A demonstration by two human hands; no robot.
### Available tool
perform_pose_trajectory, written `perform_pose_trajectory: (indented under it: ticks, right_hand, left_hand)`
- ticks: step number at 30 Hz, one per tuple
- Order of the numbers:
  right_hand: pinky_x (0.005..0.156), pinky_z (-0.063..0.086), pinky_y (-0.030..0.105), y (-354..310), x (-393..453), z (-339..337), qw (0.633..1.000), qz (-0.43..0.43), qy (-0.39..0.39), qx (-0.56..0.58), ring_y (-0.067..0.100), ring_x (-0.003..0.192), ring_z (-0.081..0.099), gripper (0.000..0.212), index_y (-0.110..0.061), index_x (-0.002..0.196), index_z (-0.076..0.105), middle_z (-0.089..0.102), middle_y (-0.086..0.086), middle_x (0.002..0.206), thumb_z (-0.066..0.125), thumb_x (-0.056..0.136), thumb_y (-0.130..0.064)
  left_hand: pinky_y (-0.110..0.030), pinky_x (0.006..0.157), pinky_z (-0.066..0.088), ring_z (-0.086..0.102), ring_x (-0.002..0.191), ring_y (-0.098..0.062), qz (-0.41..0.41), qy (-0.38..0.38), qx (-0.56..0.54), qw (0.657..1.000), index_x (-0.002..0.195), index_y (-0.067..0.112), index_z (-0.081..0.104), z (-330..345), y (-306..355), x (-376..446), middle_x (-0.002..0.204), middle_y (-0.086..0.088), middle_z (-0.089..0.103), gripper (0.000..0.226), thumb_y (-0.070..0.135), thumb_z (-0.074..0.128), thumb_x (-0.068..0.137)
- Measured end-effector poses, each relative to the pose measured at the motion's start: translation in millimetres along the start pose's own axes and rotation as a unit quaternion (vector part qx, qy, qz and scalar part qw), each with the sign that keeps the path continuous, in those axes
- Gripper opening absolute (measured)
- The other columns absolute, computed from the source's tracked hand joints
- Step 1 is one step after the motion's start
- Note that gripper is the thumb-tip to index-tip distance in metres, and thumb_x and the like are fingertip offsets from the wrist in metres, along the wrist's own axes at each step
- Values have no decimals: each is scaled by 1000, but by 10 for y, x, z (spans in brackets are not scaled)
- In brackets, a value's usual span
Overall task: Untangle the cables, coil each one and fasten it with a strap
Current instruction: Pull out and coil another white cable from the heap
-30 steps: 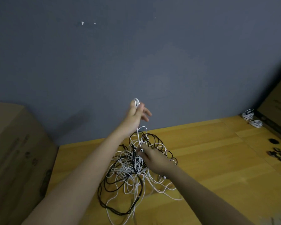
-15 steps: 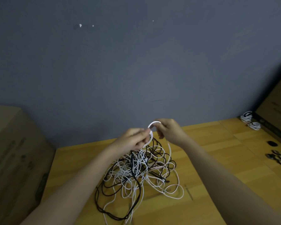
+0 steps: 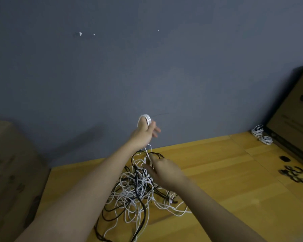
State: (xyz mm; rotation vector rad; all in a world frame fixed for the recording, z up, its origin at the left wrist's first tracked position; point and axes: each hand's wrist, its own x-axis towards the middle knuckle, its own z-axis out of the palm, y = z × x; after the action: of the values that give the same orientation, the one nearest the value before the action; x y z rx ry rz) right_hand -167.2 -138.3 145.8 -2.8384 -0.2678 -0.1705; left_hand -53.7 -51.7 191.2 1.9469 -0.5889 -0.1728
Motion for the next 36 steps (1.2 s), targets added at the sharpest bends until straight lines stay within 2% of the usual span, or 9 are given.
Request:
perform_pose_trajectory:
  ticks: [3, 6, 11, 17, 21, 26, 30, 34, 36]
  right_hand:
    - [58, 44, 35, 152, -42, -309, 999, -2, 32, 44, 22, 64, 59, 24, -14, 110, 57, 63, 3, 73, 47, 100, -33]
    - [52, 33, 22, 369, 9, -634, 992, 30, 56, 107, 2, 50, 47, 20, -18, 97, 69, 49, -12, 55, 59, 93, -35]
    - [55, 35, 22, 480, 308, -1016, 977, 28, 125, 171, 3, 54, 48, 21, -10, 85, 70, 57, -6, 62, 62, 92, -28]
    - [68, 43, 11, 158, 564, -648, 901, 61, 151, 401, -7, 63, 57, 20, -7, 93, 65, 64, 1, 74, 49, 99, -16]
    - [64, 44, 22, 21, 573, -262, 915, 99, 53, 388, 11, 63, 57, 25, -5, 106, 60, 61, -3, 67, 40, 103, -20]
    - [63, 42, 30, -109, 485, -344, 928, 78, 44, 363, 15, 60, 51, 24, -16, 97, 59, 50, 3, 62, 38, 103, -26]
    - [58, 37, 30, -59, 482, -889, 969, 23, 138, 205, 4, 55, 46, 21, -16, 103, 64, 52, -8, 64, 45, 100, -25]
    - [56, 32, 22, 82, 567, -1703, 949, -18, 276, 149, 3, 56, 46, 19, -11, 99, 66, 51, -14, 65, 49, 99, -17]
    - [63, 37, 22, 110, 656, -2129, 929, -46, 337, 146, 3, 63, 46, 14, -9, 96, 67, 57, -8, 73, 55, 96, -15]
  left_hand:
    - [-37, 97, 43, 58, 108, -28, 10, -88, 242, 966, 113, 10, 46, -91, -189, -54, 121, -5, 59, 35, 39, 29, 103]
    - [-32, 80, 44, 60, 90, -23, 39, -136, 272, 952, 92, 16, 57, -191, -92, -202, 96, -7, 63, 42, 43, 27, 103]
    - [-22, 49, 31, 36, 40, -6, 48, -134, 62, 988, 66, 15, 52, -377, 326, -348, 48, 7, 42, 52, 55, 31, 92]
    - [-21, 45, 27, 24, 39, -8, 107, -112, -176, 972, 71, 12, 43, -573, 730, -305, 41, 8, 29, 38, 29, 32, 104]
    - [-21, 47, 28, 30, 38, -6, 99, -55, -295, 949, 82, 15, 42, -692, 964, -142, 49, 8, 39, 21, 19, 34, 101]
    - [-18, 58, 39, 42, 57, -9, 172, 80, -52, 980, 84, 23, 31, -768, 1068, 146, 72, 5, 45, 22, 15, 32, 104]
    - [-42, 87, 48, 55, 75, -20, 183, 58, 170, 967, 93, 17, 36, -904, 1041, 393, 80, 10, 54, 10, 23, 38, 100]
    - [-38, 101, 39, 51, 117, -33, 143, 16, 302, 942, 120, 7, 44, -1026, 1295, 511, 115, -6, 59, 35, 36, 35, 102]
    - [-33, 83, 43, 60, 92, -26, 166, 2, 286, 944, 100, 11, 55, -1033, 1487, 494, 93, -5, 62, 38, 41, 33, 102]
